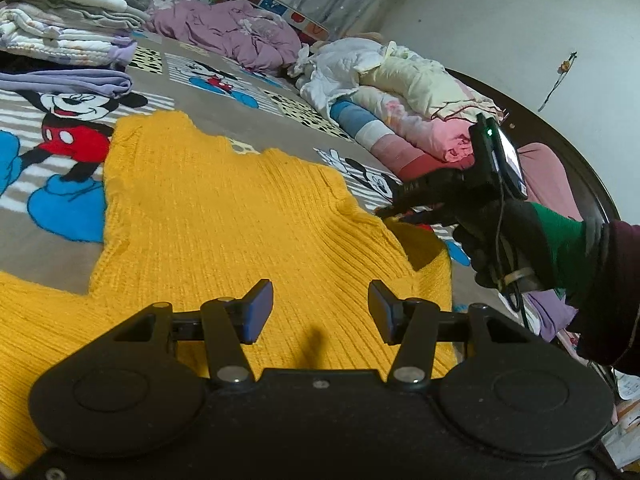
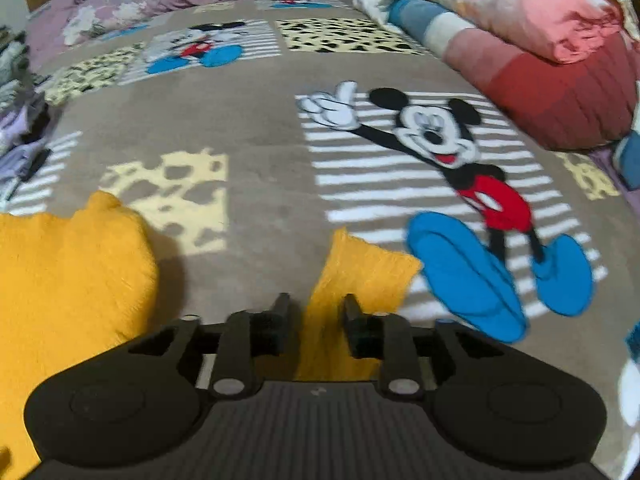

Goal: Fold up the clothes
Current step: 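Pull the held sleeve across the sweater body with the right gripper and release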

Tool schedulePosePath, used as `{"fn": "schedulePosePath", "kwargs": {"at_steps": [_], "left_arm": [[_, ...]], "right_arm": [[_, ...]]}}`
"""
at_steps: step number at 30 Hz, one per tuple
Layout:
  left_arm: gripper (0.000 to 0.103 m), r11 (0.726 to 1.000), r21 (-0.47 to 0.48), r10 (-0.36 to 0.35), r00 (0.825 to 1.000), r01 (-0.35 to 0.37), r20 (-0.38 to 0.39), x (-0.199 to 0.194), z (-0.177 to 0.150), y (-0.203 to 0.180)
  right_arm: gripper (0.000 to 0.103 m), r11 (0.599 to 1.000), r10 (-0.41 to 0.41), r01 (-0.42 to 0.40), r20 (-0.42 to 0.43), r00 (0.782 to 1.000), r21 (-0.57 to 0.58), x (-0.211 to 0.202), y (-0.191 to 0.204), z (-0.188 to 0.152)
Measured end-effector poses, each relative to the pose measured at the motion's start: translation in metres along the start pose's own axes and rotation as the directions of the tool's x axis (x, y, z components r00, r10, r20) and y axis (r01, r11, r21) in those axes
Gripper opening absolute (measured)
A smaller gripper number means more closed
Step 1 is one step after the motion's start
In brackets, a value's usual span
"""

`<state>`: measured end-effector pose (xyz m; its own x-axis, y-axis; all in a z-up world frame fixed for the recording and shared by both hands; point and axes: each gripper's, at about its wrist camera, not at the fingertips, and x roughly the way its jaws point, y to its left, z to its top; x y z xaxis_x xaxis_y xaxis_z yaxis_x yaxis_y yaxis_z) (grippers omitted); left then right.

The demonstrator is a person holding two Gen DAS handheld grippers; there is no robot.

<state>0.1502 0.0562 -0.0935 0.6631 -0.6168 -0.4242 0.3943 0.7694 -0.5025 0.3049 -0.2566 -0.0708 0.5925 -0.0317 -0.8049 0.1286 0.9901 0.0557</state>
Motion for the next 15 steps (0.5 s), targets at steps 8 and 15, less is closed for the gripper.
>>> {"fn": "schedulePosePath", "kwargs": {"at_steps": [8,15], "left_arm": [[0.052,1.000,-0.004,0.012,1.000,-0.012,-0.009,0.003,-0.002,0.002],[0.052,1.000,0.010,0.019,0.999,-0.018,-0.034,0.011,-0.007,-0.001]], "right_arm": [[0.042,0.969,0.176,-0.194,0.122,0.977,0.155,-0.016,-0.044,0.006],[0.043,0.943,0.162,-0.196,0.143,0.976,0.270,-0.002,-0.104,-0.014]]}}
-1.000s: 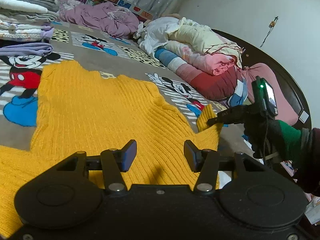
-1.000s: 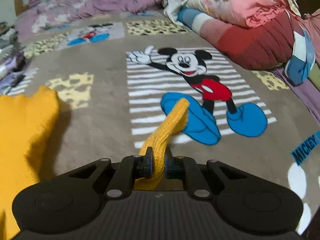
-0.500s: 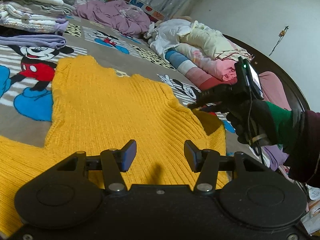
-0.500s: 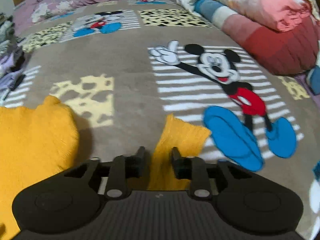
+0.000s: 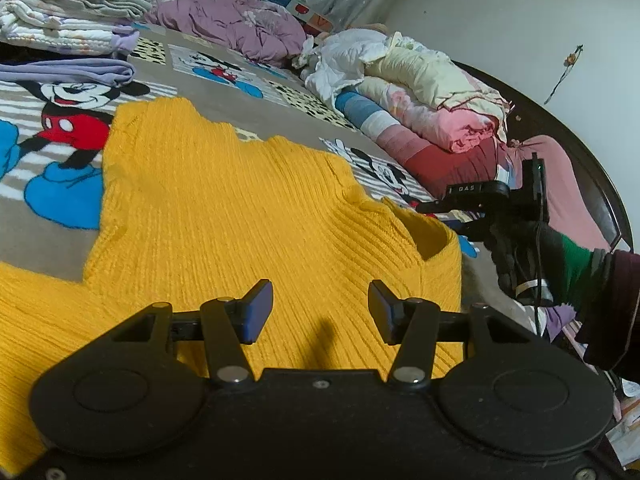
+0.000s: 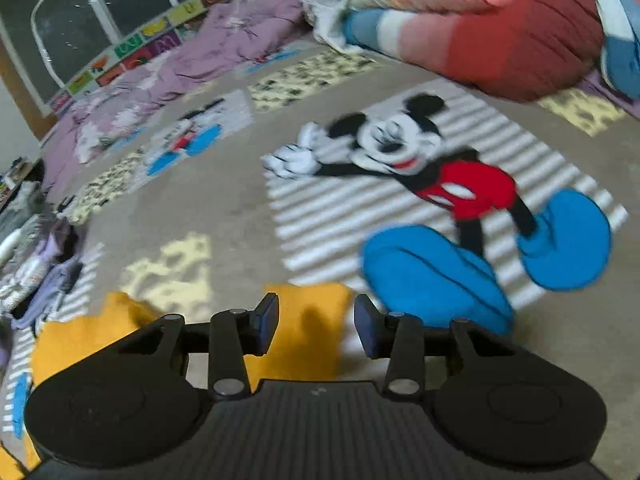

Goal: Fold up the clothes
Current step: 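Pull the held sleeve across the sweater body with the right gripper and release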

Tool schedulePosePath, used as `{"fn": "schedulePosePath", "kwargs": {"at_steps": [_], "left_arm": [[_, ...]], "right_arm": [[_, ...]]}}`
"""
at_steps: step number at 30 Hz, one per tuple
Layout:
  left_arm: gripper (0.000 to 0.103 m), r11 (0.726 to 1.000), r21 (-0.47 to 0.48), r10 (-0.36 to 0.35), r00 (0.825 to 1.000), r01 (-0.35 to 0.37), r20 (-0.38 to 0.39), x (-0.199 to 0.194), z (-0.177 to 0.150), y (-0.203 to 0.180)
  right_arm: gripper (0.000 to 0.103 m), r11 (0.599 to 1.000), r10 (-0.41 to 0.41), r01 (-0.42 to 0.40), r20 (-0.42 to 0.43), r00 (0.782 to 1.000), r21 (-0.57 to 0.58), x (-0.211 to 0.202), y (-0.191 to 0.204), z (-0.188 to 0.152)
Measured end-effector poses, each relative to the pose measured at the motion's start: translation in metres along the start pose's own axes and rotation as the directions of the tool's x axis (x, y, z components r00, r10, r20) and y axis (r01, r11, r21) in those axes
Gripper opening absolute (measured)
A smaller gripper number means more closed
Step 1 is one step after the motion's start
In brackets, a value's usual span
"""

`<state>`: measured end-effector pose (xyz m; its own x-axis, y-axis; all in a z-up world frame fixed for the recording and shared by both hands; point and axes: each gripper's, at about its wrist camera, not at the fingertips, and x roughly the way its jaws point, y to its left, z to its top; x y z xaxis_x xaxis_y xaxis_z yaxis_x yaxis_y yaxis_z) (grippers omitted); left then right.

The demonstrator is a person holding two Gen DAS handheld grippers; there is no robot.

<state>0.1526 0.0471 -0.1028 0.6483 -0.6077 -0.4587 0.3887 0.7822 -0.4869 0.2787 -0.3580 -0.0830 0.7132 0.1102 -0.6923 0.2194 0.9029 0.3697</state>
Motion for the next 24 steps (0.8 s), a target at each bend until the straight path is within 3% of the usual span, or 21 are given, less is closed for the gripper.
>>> {"fn": "schedulePosePath", "kwargs": {"at_steps": [5,12,13,15,24], "left_arm": [[0.052,1.000,0.021,0.013,0.999,-0.012,-0.034,0.010,-0.006,-0.001],[0.052,1.000,0.026,0.009,0.999,-0.008,-0.046,0.015,-0.007,0.001],[0.052,1.000,0.026,0.009,0.999,-0.008,-0.047,0.016,-0.007,0.002],[0.052,1.000,0.026,0.009,0.999,-0.007,-0.049,0.017,-0.007,0.002],[0.052,0.999,0.038,0.014,0.999,-0.013,-0.047,0.014,-0.008,-0.002]], "right_arm": [[0.043,0.994,0.072,-0.073,0.012,0.997,0.079,0.017,-0.019,-0.009],[0.043,0.986,0.138,-0.141,0.033,0.990,0.095,0.042,-0.019,-0.008],[0.041,0.985,0.145,-0.147,0.035,0.989,0.093,0.044,-0.020,-0.007],[0.013,0.982,0.163,-0.165,0.025,0.986,0.088,0.046,-0.018,-0.007],[0.010,0.987,0.144,-0.152,0.139,0.980,0.046,-0.001,-0.015,-0.003]]}}
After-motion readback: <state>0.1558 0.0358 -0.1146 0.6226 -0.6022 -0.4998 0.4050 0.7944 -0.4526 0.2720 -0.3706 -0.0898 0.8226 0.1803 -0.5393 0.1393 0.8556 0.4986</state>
